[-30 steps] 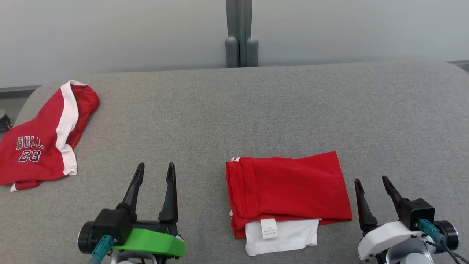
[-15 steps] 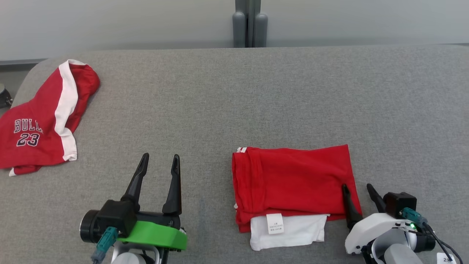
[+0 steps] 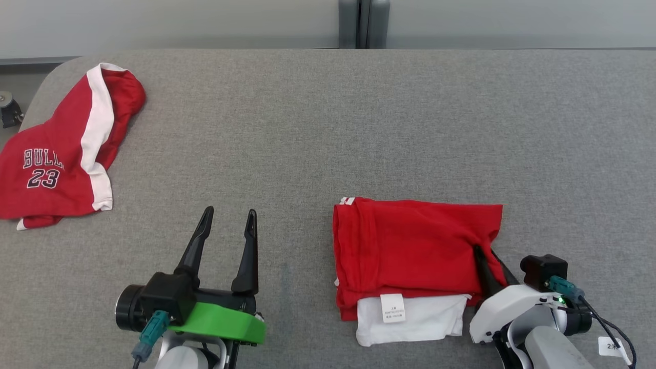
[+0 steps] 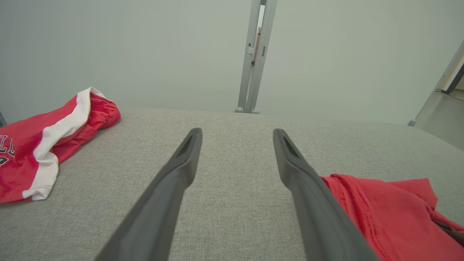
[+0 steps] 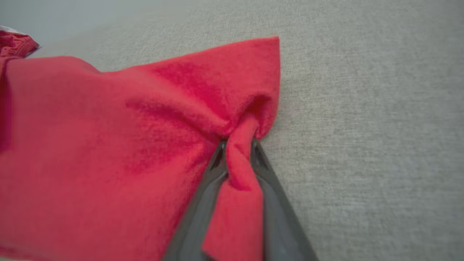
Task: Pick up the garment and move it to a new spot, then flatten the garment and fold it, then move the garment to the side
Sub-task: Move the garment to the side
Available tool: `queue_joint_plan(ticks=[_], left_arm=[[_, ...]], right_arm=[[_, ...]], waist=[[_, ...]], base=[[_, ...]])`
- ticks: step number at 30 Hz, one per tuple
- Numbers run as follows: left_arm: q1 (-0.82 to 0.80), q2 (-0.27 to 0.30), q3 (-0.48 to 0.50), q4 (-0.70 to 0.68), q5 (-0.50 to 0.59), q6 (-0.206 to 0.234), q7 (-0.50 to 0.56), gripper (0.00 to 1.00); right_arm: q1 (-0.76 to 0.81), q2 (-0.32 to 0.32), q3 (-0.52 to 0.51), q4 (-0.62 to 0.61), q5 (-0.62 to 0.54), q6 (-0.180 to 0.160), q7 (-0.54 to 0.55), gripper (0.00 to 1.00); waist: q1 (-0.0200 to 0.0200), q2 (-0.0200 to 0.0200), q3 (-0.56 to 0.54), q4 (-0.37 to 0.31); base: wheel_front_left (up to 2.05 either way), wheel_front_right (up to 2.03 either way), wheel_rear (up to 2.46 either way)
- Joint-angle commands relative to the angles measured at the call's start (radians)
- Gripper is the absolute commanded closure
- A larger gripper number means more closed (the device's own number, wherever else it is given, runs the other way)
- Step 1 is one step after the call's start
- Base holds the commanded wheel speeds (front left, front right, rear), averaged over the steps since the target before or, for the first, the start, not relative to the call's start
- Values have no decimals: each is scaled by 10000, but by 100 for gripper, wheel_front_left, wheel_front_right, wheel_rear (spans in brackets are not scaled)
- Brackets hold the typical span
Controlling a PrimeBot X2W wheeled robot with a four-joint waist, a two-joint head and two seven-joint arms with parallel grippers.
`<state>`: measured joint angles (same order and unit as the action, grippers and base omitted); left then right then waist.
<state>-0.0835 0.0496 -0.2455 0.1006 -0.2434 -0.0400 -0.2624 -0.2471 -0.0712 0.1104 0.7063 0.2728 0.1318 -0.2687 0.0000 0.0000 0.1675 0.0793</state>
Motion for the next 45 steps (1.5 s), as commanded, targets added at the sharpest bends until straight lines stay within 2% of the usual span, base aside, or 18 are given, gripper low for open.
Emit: queue_joint_plan(ticks=[1,8,16,23,30,36,42,43,45], left_arm=[[-138,22,7,7,61,9,-31,0],[-54,22,-137,-169,209,-23,-30,0],[-614,24,-459,-450,371,-122,-30,0],[-1336,33,-446,-638,595,-304,-30,0],[-2026,48,-260,-778,972,-570,-30,0],[-2281,44,-176,-688,1038,-681,-30,0],[-2183,34,23,-642,888,-718,-30,0],[-2169,33,25,-627,882,-726,-31,0],[-2145,31,49,-599,833,-727,-30,0]], right_arm=[[52,-105,47,33,-7,-22,85,100],[-143,-782,148,-725,-785,-24,50,100],[-1224,-2392,268,-1066,-1557,-24,49,100],[-2803,-4019,177,-451,-2120,-24,47,100],[-4349,-5298,-227,425,-2887,-24,47,100],[-5073,-5738,-1122,1309,-3316,-24,48,100],[-5310,-5605,-1581,1477,-3555,-24,47,100],[-5269,-5645,-1682,1427,-3652,-24,48,2],[-5098,-5603,-1909,1458,-3773,-24,47,0]], waist=[[0,0,-61,-59],[0,0,-185,-625],[0,0,479,-1653],[0,0,1567,-2213],[0,0,2526,-2190],[0,0,2890,-1919],[0,0,2908,-1710],[0,0,2875,-1678],[0,0,2754,-1617]], base=[[0,0,0],[0,0,0],[0,0,0],[0,0,0],[0,0,0],[0,0,0],[0,0,0],[0,0,0],[0,0,0]])
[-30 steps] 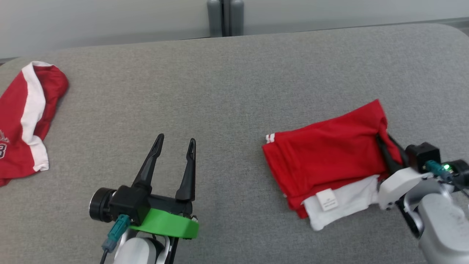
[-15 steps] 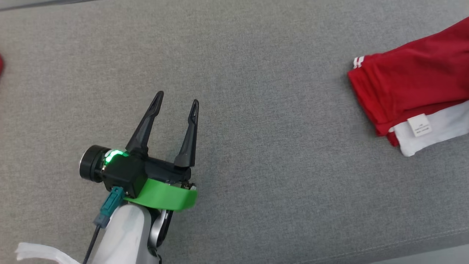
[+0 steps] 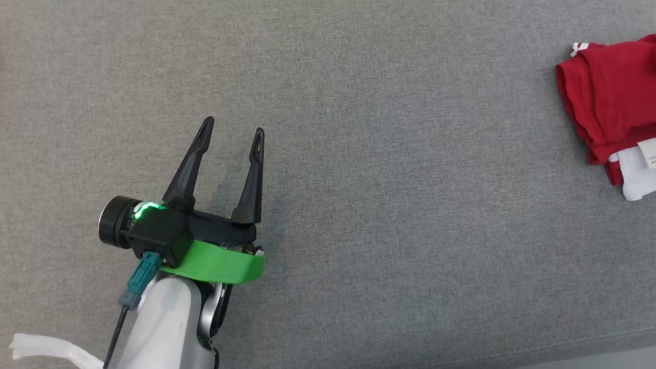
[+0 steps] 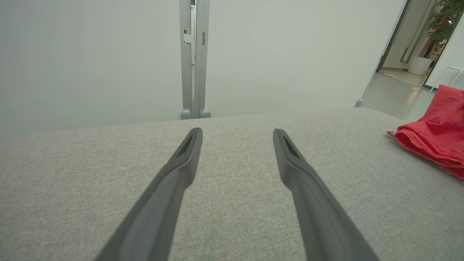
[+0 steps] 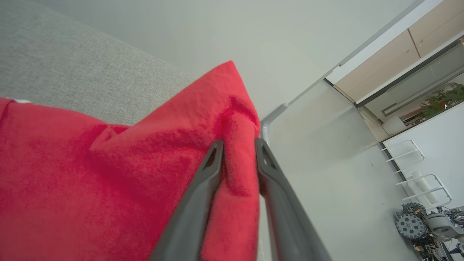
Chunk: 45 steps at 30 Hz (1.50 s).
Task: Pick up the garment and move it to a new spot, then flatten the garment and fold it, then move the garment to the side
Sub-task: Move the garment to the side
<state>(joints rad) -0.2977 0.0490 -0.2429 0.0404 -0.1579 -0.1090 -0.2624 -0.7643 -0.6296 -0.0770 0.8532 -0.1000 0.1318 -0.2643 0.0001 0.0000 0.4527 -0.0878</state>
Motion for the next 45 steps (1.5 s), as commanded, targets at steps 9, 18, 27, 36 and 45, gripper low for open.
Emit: queue_joint_plan(ticks=[9,18,27,36,45], left_arm=[[435,35,216,10,-589,235,-30,0],[1263,33,899,-87,-874,456,-30,0],[1786,34,956,-140,-1382,652,-30,0],[2575,32,563,45,-1473,917,-30,0],[2980,33,324,168,-1346,985,-30,0]], right_arm=[[1042,1332,-694,-1166,-222,-22,4,0],[2977,3772,-616,-4558,1268,-22,2,0],[5733,5292,18,-7263,2004,-21,4,0],[7673,5764,63,-9034,1854,-22,4,0],[8175,5787,328,-9228,2363,-21,4,0]], waist=[[-1,0,-1486,173],[-1,0,-2943,299],[-1,0,-3841,759],[-1,0,-4318,1034],[-1,0,-4493,1034]], base=[[0,0,0],[0,0,0],[0,0,0],[0,0,0],[0,0,0]])
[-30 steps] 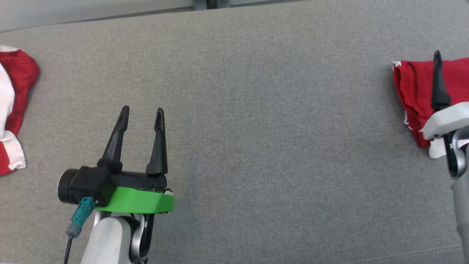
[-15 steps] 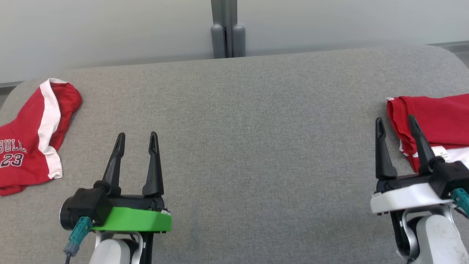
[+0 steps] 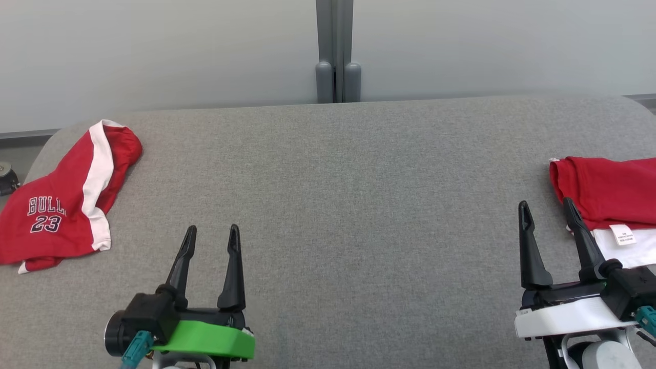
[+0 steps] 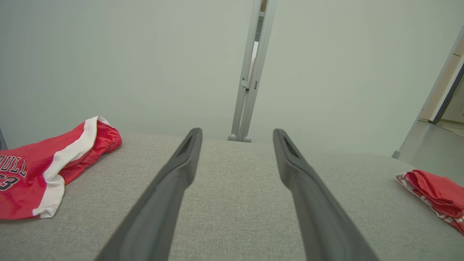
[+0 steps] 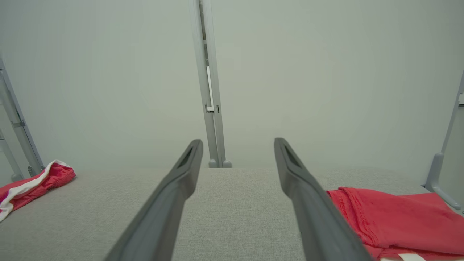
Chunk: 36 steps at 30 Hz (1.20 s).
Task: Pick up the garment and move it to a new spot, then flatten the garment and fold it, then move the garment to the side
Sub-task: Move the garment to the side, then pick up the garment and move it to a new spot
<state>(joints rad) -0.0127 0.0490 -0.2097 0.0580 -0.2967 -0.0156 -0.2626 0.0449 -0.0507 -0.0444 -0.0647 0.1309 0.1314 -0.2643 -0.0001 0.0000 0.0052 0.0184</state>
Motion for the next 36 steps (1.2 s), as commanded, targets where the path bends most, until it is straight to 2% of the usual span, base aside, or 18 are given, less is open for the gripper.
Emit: queue_joint_plan(ticks=[1,6,12,23,29,36], left_arm=[[157,32,-24,-25,31,56,-28,0],[251,33,-82,-52,-35,131,-28,0],[230,33,-162,44,38,19,-29,0],[218,33,-247,87,-67,57,-28,0],[86,33,-215,77,-68,120,-28,0],[-151,33,19,26,-34,163,-28,0]], right_arm=[[78,-3,42,-62,42,-17,4,0],[90,-1,165,-116,-10,-17,4,0],[53,0,234,-98,-123,-17,4,0],[155,0,310,11,-110,-17,4,0],[228,1,289,13,-192,-17,4,0],[62,-1,550,49,-160,-17,4,0]], waist=[[1,0,-26,-53],[1,0,-13,-157],[1,0,-11,-219],[1,0,-12,-89],[1,0,99,273],[1,0,356,1226]], base=[[0,0,0],[0,0,0],[0,0,0],[0,0,0],[0,0,0],[0,0,0]])
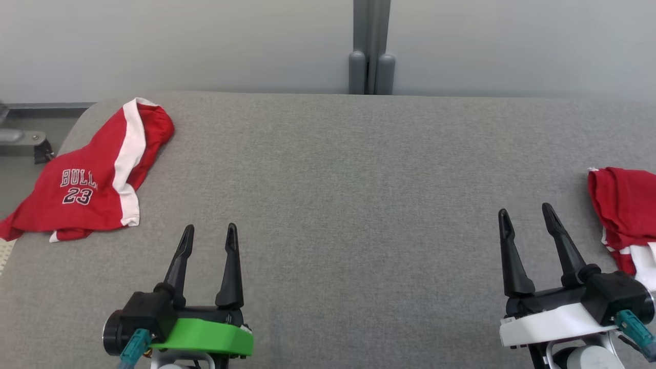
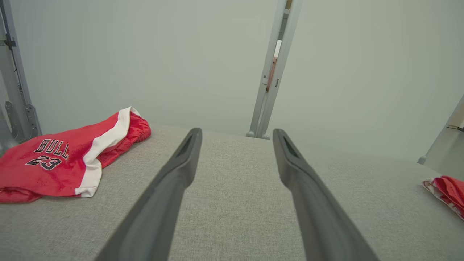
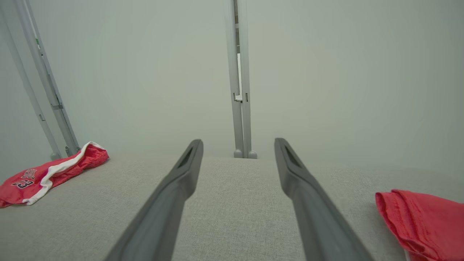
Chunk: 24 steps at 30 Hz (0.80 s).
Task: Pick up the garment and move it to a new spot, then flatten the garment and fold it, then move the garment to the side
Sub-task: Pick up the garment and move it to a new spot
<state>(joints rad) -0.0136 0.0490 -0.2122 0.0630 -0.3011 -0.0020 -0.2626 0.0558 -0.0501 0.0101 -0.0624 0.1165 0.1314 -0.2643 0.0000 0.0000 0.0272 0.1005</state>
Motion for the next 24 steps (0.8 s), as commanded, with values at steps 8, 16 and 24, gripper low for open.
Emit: queue_joint_plan(ticks=[8,16,24], left_arm=[[-161,32,414,-114,-9,12,-29,0],[12,30,533,-169,-87,-42,-28,0],[51,30,518,-166,-149,60,-28,0]], right_arm=[[-74,-8,477,243,-23,-17,4,0],[-92,-17,1277,328,-89,-19,4,0],[-25,-17,1542,451,-59,-17,4,0]], waist=[[0,0,122,1636],[0,0,60,2590],[0,0,14,3070]], base=[[0,0,0],[0,0,0],[0,0,0]])
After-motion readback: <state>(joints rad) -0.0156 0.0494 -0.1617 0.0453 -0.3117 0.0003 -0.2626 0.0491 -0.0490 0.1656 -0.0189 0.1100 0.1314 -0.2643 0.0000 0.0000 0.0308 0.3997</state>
